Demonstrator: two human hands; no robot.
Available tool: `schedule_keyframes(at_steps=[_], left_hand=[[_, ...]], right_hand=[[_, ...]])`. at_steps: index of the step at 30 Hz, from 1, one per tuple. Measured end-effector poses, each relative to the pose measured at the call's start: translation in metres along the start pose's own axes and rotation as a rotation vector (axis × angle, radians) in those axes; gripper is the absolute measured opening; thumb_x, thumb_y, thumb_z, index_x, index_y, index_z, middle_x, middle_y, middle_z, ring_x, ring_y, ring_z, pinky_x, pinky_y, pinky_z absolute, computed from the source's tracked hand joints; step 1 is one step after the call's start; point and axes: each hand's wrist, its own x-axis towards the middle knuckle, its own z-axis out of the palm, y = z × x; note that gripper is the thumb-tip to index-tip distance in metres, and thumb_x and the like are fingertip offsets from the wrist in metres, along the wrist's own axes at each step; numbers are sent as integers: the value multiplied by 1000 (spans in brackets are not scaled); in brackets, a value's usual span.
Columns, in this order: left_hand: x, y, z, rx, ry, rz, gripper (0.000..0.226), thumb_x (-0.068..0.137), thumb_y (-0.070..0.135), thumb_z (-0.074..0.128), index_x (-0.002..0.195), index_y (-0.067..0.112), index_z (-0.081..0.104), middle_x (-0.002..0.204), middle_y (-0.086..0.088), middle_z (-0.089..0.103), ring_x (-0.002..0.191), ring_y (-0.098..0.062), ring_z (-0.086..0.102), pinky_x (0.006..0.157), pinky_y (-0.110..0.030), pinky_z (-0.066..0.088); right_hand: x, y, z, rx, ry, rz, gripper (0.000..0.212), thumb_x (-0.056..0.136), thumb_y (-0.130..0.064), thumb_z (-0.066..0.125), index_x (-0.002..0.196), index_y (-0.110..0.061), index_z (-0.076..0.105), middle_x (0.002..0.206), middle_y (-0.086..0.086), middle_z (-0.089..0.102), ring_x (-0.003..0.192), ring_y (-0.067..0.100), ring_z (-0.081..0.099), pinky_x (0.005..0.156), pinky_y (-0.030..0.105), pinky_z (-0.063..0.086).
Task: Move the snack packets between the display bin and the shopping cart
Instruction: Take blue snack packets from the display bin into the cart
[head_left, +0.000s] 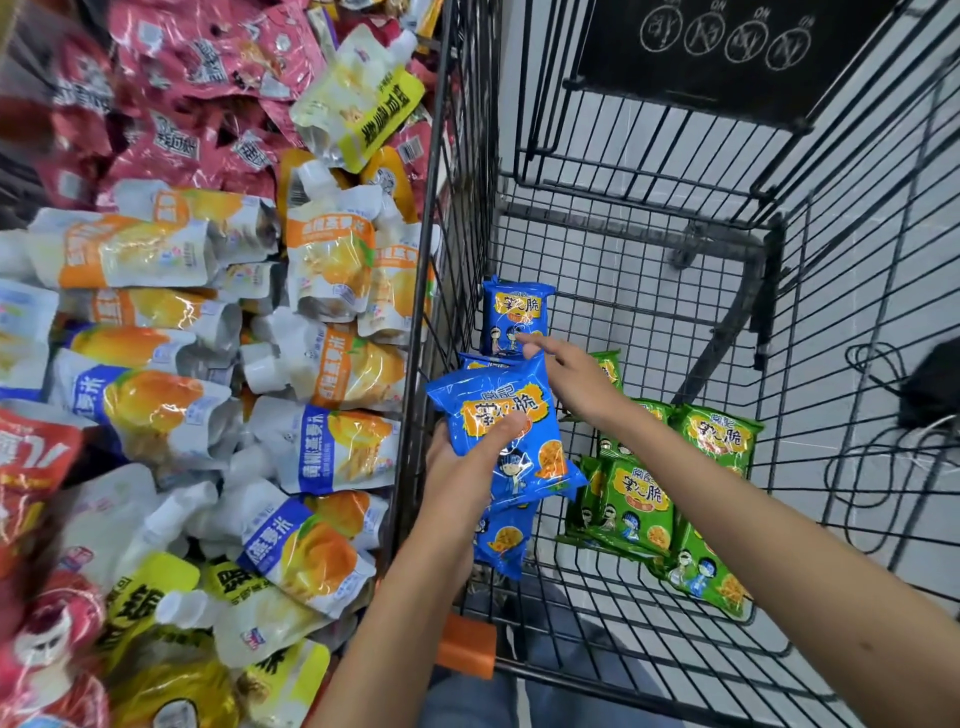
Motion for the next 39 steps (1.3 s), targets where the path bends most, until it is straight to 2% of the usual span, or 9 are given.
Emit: schedule_keyframes(at_steps=[3,8,10,14,18,22,25,30,39], left_hand=[[1,-1,2,10,-8,-1,49,74,29,76,119,22,57,104,-3,72,88,-23,72,81,-43,57],[1,-2,5,18,-21,-12,31,85,32,61,113,20,57,97,1,71,76,-15,71,65,-28,56],[-1,1,9,-99,-57,-37,26,87,29,50,107,14,59,90,-5,70,70,-21,68,61,-30,53],[-2,5,15,-130,-46,-32,31,91,34,41,89,16,66,87,-8,70,68,-22,66,59,-32,51],[-1,8,15,57,51,-67,49,93,41,45,138,22,42,133,-5,54,115,-28,57,88,-43,51],[-1,11,13,130,83,-24,41,98,28,44,139,24,38,127,-3,58,102,-27,64,80,-40,52],[0,10,11,135,93,-37,39,98,27,45,137,25,40,130,-4,57,103,-26,64,79,-41,54],[-1,3,4,59,90,2,13,95,24,52,104,31,58,121,-3,63,87,-18,70,50,-21,54],[-3,2,4,68,98,41,14,95,25,53,107,28,60,115,0,66,73,-8,71,46,-20,52]], right_hand=[[-2,-5,-2,81,86,26,34,99,-32,39,125,-19,57,123,-2,59,99,6,54,77,12,39],[-40,-23,-8,377,299,62,36,96,-41,41,81,-21,67,69,-17,58,65,-4,50,62,13,37],[-65,-29,-10,392,123,37,30,86,-53,51,80,-27,65,73,-8,64,59,-5,53,59,11,40],[-86,-35,-20,383,-16,63,37,61,-40,78,94,-29,65,107,18,60,81,24,64,71,42,57],[-59,-30,-39,678,176,191,11,80,-16,69,88,-19,64,88,2,69,56,10,65,41,22,49],[4,-24,-60,885,425,285,21,88,-11,62,106,-8,53,102,9,64,64,15,62,51,28,49],[46,-27,-55,806,438,302,18,87,-9,63,98,-12,49,100,11,58,68,18,58,46,25,48],[86,-21,-22,583,391,316,17,80,-12,72,84,-11,55,98,13,64,87,27,63,70,40,51],[89,-1,-4,-53,460,286,62,71,-43,77,120,-12,56,118,6,62,108,22,58,93,36,47]])
